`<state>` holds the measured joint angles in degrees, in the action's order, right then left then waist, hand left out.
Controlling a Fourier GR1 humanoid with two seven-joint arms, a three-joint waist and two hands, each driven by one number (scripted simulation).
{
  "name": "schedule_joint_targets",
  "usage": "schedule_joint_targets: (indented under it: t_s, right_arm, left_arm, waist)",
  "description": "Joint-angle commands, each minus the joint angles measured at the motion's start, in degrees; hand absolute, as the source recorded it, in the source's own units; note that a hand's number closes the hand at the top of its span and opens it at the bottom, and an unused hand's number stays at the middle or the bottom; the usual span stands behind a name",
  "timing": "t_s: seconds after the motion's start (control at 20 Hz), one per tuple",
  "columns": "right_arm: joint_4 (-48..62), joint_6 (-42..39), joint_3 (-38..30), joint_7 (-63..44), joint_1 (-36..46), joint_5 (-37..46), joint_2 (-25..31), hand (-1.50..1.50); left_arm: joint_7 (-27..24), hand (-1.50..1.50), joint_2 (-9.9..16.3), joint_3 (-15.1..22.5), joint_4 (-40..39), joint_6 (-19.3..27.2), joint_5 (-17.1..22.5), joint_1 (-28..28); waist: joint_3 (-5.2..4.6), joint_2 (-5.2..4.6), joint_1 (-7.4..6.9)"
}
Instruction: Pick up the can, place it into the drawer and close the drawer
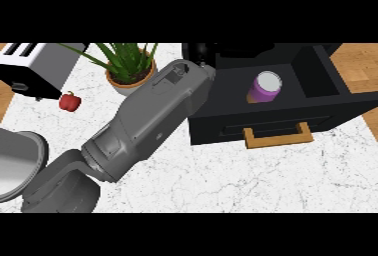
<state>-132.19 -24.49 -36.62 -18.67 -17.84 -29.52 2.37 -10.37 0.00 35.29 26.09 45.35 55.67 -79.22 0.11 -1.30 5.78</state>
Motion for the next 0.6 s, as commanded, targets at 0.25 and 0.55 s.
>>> schedule_joint_targets:
  t_s: [0.25,0.55]
  right_arm:
    - [-5.7,-5.6,-2.4,9.4,2.0,11.2,4.2,-1.5]
    - [-8.5,-4.9,3.4,11.3,6.3,21.6,3.6,-1.5]
  left_arm:
    - [-3.7,-1.5,0.0,-1.9,0.6,-1.3,3.1,-2.6]
    - [-5.7,-1.5,0.0,-0.6,2.5,0.7,4.1,-2.8]
  waist:
    - [-0.02,0.24,-1.09]
    - [-0.08,0.61,-3.22]
